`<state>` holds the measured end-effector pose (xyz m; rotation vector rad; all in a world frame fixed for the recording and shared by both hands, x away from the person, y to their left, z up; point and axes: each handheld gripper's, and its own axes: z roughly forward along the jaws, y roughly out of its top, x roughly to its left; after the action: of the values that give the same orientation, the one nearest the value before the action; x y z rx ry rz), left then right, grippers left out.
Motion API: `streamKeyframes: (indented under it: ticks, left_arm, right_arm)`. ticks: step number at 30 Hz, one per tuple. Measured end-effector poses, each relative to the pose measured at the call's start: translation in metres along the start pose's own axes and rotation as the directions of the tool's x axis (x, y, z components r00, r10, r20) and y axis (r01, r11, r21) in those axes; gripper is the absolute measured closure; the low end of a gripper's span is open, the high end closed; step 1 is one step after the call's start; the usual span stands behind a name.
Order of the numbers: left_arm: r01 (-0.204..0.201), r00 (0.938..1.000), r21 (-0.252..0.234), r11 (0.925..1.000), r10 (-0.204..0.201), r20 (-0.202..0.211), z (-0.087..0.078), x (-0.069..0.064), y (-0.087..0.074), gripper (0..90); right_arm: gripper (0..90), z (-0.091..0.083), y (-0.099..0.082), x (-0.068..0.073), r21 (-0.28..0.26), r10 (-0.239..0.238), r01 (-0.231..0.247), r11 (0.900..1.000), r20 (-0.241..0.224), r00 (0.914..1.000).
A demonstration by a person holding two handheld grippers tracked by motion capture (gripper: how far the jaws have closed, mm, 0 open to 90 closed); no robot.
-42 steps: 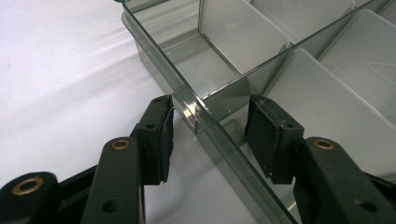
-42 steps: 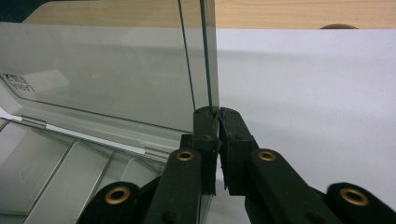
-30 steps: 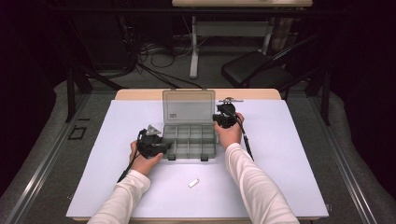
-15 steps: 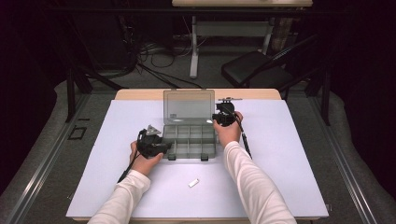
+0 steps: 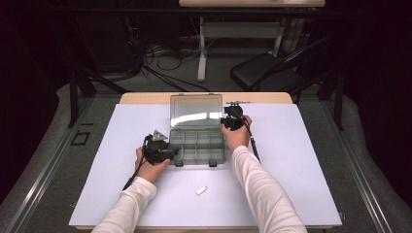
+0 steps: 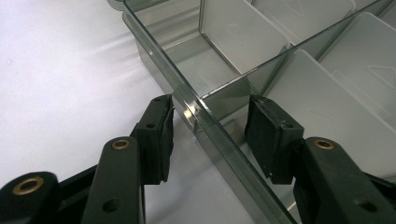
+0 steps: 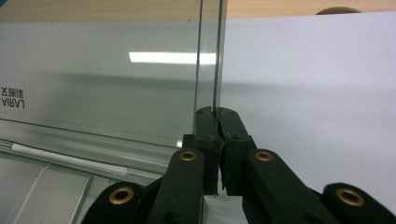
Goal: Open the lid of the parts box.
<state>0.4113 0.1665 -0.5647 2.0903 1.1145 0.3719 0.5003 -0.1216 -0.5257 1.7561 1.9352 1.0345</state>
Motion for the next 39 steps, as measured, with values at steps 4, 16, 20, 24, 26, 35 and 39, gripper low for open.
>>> streamKeyframes:
  ticks: [4,16,20,24,26,35,39]
  left_arm:
    - [-0.005,1.0,0.0,1.0,0.005,0.001,0.0,0.0,0.0,51.7]
    - [-0.007,1.0,0.001,1.0,0.007,0.002,0.0,0.001,0.0,51.7]
    - [-0.01,0.9999,-0.003,0.9999,0.01,0.005,0.0,0.001,0.0,51.7]
    - [-0.011,0.9999,-0.001,0.9999,0.011,0.009,0.0,0.001,0.0,51.7]
    - [-0.012,0.9999,-0.003,0.9999,0.012,0.009,0.0,0.002,0.0,51.7]
    - [-0.008,0.9999,-0.002,1.0,0.008,0.009,0.0,0.001,0.0,51.7]
    - [-0.008,0.9999,-0.002,1.0,0.008,0.008,0.0,0.001,0.0,51.7]
  right_arm:
    - [88.1,0.003,-0.001,-0.001,0.005,-0.001,0.001,1.0,0.005,1.0]
    - [88.2,0.009,-0.005,-0.002,0.032,0.014,-0.014,0.9994,0.012,0.9998]
    - [88.2,0.008,-0.005,-0.001,0.033,0.011,-0.012,0.9994,0.019,0.9998]
    - [88.1,0.008,-0.006,-0.001,0.029,0.015,-0.016,0.9995,0.024,0.9996]
    - [88.0,0.008,-0.006,-0.001,0.031,0.015,-0.015,0.9994,0.022,0.9997]
    - [84.0,0.008,-0.007,-0.002,0.037,0.014,-0.014,0.9992,0.01,0.9999]
    - [73.6,0.006,-0.011,-0.003,0.029,0.001,-0.001,0.9996,-0.002,1.0]
